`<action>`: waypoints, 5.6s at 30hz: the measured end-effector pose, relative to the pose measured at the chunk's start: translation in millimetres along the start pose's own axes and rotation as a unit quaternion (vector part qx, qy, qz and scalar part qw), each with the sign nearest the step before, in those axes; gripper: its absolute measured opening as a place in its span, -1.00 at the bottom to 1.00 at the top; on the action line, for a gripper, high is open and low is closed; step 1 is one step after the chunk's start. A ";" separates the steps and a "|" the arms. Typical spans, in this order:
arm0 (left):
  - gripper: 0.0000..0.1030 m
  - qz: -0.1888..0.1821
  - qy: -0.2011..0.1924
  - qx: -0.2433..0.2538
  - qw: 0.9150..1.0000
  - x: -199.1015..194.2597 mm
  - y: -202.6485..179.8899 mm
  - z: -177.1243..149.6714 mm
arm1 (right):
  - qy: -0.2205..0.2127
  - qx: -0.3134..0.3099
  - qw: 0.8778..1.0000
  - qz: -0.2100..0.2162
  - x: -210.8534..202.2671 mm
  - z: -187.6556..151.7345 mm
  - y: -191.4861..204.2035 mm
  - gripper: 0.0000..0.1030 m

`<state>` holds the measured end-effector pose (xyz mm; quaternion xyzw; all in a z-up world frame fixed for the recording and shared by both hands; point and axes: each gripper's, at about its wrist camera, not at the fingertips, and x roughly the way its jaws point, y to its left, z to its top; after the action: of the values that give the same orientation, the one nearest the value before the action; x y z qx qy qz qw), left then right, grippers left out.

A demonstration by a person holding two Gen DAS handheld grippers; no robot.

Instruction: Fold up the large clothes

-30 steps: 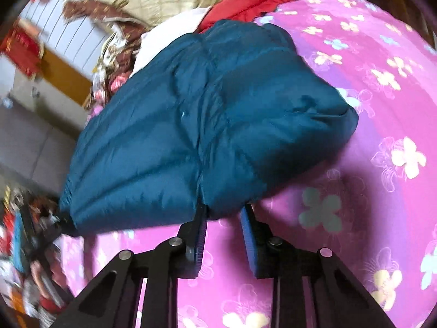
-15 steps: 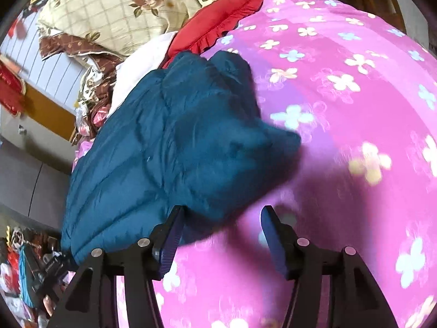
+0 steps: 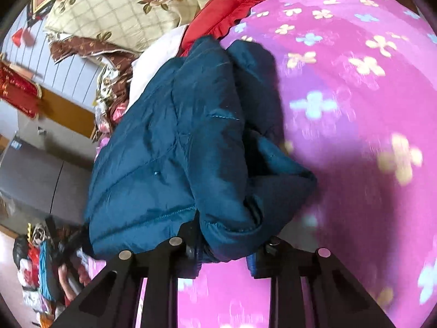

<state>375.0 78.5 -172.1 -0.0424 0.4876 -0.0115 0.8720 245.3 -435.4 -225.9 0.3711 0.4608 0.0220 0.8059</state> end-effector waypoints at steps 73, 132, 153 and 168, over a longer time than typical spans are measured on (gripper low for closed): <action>0.57 0.104 -0.214 0.009 0.971 -247.2 -38.7 -202.7 | -0.117 -0.243 0.952 -0.143 -93.5 -169.1 155.0 0.04; 0.57 0.060 -0.094 0.028 0.993 -176.0 -48.7 -187.8 | -0.078 -0.226 0.955 -0.177 -58.2 -150.0 127.7 0.17; 0.57 -0.027 -0.009 -0.109 0.994 -41.0 63.8 -58.1 | -0.043 -0.053 0.988 -0.142 -27.8 -11.6 19.9 0.20; 0.28 -0.005 0.014 -0.047 0.999 -13.2 19.5 -41.2 | -0.013 -0.075 0.981 -0.176 20.9 38.0 21.8 0.12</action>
<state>332.6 96.1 -184.1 -0.0858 0.4995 0.0068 0.8620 292.8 -433.8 -216.2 0.2226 0.5056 -0.0904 0.8287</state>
